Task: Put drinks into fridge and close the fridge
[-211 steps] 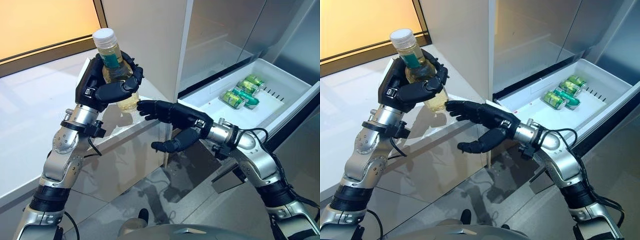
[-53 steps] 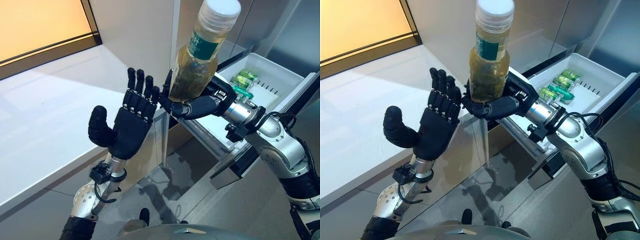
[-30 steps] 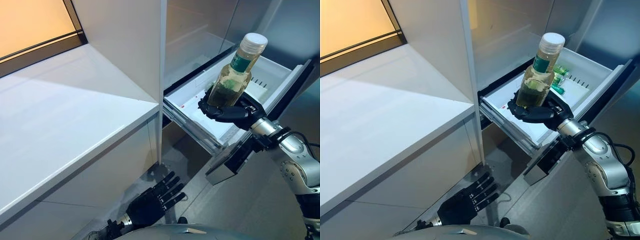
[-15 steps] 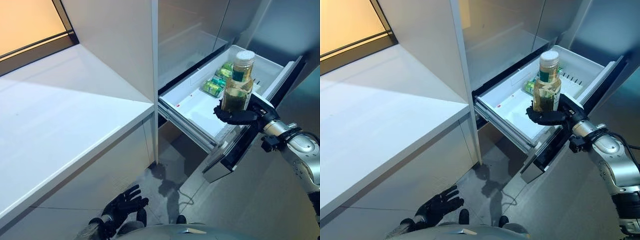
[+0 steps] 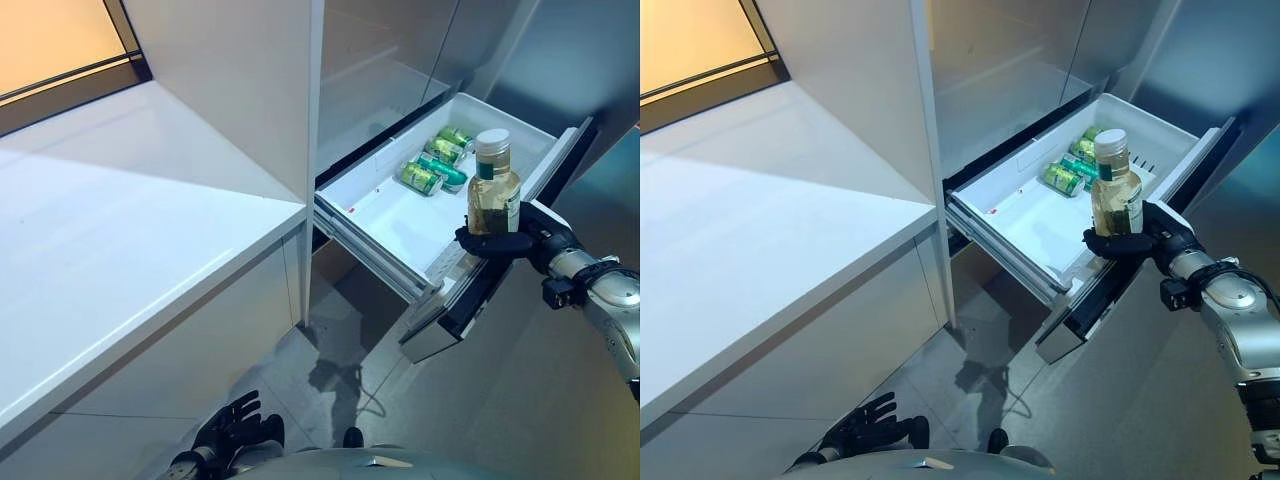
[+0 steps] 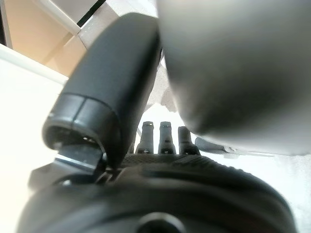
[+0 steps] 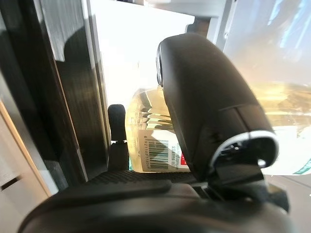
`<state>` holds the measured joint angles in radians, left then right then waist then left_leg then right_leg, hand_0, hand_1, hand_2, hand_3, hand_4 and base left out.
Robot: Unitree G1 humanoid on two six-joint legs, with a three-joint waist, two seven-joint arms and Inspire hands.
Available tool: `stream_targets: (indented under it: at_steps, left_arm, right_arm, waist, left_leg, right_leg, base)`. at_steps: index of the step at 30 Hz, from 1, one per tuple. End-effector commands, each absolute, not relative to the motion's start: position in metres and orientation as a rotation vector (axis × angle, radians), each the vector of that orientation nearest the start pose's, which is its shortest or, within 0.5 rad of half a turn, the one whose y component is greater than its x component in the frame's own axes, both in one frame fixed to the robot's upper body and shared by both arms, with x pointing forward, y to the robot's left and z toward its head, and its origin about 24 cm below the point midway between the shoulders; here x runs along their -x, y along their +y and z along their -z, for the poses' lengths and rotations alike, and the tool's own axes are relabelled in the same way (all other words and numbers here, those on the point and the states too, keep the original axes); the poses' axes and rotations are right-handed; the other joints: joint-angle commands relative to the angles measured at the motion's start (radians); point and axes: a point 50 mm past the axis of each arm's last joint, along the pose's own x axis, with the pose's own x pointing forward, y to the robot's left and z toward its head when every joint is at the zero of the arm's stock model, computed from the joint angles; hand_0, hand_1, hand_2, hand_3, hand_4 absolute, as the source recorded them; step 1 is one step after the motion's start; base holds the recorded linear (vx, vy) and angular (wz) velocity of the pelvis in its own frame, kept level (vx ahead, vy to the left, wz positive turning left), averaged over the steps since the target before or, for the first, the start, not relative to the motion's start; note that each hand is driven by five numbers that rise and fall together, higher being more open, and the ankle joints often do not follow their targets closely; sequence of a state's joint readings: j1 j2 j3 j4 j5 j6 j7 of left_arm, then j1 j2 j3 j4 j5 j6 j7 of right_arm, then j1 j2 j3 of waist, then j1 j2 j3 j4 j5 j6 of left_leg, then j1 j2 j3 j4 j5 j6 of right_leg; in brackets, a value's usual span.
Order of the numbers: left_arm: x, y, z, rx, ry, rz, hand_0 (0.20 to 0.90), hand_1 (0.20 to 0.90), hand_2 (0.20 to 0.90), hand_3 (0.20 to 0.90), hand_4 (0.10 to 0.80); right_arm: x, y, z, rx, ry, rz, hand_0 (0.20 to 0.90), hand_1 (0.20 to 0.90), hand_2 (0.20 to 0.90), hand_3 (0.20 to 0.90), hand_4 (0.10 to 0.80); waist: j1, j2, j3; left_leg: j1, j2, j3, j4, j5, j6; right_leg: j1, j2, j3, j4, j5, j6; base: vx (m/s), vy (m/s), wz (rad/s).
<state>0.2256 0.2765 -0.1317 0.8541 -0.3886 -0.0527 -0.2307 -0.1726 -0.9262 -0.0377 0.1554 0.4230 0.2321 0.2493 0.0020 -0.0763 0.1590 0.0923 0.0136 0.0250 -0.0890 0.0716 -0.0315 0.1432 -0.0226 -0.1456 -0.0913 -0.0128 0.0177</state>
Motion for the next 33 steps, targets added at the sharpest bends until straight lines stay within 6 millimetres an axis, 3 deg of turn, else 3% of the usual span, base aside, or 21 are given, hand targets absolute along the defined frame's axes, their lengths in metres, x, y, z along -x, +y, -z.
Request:
stream_targets:
  at_steps: [1,9,20,25,33]
  left_arm:
    - [-0.084,0.24,0.14,0.063,0.996,0.01,0.9,0.9,0.9,0.9,0.8]
    - [-0.079,0.245,0.137,0.057,1.021,0.009,0.9,0.9,0.9,0.9,0.8]
    - [-0.081,0.269,0.128,-0.001,1.025,-0.033,0.9,0.9,0.9,0.9,0.8]
    - [-0.096,0.28,0.118,-0.03,0.976,-0.033,0.9,0.9,0.9,0.9,0.8]
    - [-0.114,0.284,0.108,-0.036,0.928,-0.026,0.9,0.9,0.9,0.9,0.8]
  right_arm:
    - [-0.298,-0.321,-0.263,0.574,-0.262,0.02,0.3,0.3,0.3,0.2,0.1]
    - [-0.314,-0.318,-0.281,0.648,-0.218,0.003,0.3,0.3,0.3,0.2,0.1]
    - [-0.34,-0.315,-0.278,0.717,-0.073,-0.008,0.3,0.3,0.3,0.2,0.1]
    - [-0.35,-0.325,-0.251,0.68,0.119,0.018,0.3,0.3,0.3,0.2,0.1]
    - [-0.355,-0.34,-0.216,0.666,0.311,0.05,0.3,0.3,0.3,0.2,0.1]
  waist:
    - [0.053,-0.058,-0.067]
    - [0.093,-0.063,-0.063]
    - [0.166,-0.092,-0.016]
    - [0.203,-0.108,0.037]
    - [0.239,-0.094,0.1]
  left_leg:
    - [0.02,-0.05,0.002,0.01,-0.103,0.055]
    - [0.019,-0.053,-0.014,0.011,-0.101,0.053]
    - [-0.029,-0.051,-0.06,0.021,-0.087,0.052]
    - [-0.073,-0.047,-0.084,0.026,-0.072,0.052]
    - [-0.111,-0.052,-0.107,0.032,-0.058,0.053]
  right_leg:
    - [-0.048,0.025,0.055,0.025,0.05,0.039]
    - [-0.037,0.024,0.036,0.019,0.046,0.036]
    - [-0.058,0.03,0.02,0.016,0.052,0.032]
    - [-0.09,0.036,0.006,0.022,0.063,0.028]
    - [-0.115,0.031,-0.022,0.034,0.069,0.025]
  base:
    - [0.062,-0.017,-0.01]
    - [0.078,-0.005,0.01]
    - [0.033,-0.04,0.11]
    - [-0.064,-0.065,0.17]
    - [-0.039,-0.007,0.13]
